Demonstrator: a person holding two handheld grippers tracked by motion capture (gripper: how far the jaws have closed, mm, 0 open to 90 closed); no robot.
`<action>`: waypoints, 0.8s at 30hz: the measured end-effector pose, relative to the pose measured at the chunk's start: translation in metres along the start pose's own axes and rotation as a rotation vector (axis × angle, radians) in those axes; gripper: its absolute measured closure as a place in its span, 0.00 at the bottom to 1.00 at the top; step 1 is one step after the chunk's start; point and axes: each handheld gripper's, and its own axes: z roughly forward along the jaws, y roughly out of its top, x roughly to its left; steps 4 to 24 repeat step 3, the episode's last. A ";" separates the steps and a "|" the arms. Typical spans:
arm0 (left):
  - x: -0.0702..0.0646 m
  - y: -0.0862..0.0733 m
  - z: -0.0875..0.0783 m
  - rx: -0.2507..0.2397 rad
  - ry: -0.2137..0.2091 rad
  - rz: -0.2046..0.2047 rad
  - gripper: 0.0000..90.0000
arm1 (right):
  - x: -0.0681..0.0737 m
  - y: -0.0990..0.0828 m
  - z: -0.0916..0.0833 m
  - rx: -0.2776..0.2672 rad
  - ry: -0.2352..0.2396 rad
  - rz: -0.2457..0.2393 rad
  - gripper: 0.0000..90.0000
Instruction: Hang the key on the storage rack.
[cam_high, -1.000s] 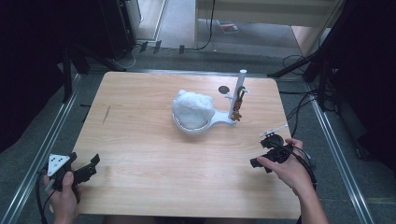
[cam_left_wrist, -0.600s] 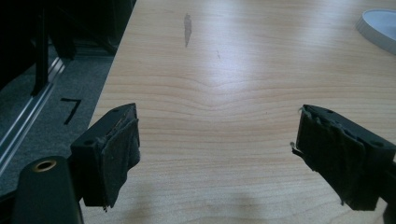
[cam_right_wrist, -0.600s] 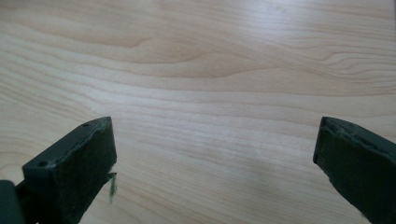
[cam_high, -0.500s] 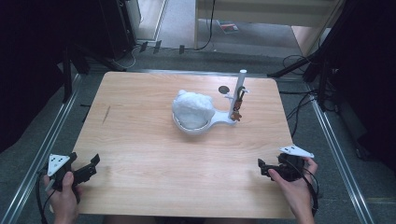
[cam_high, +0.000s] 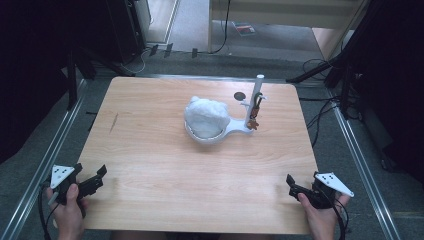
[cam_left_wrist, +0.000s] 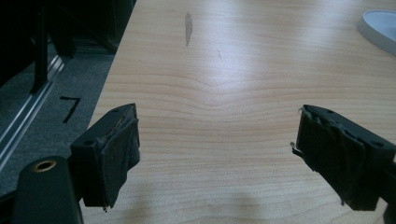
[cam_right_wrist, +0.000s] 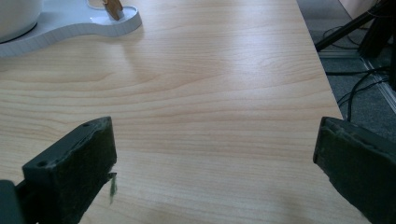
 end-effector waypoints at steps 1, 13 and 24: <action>0.000 0.000 0.000 0.000 0.001 0.001 0.15 | 0.001 0.000 -0.001 -0.008 -0.001 -0.003 0.00; 0.000 0.000 0.000 0.004 0.003 0.006 0.15 | 0.001 0.000 -0.003 -0.017 0.006 0.006 0.00; 0.000 0.000 0.000 0.004 0.003 0.006 0.15 | 0.001 0.000 -0.003 -0.017 0.006 0.006 0.00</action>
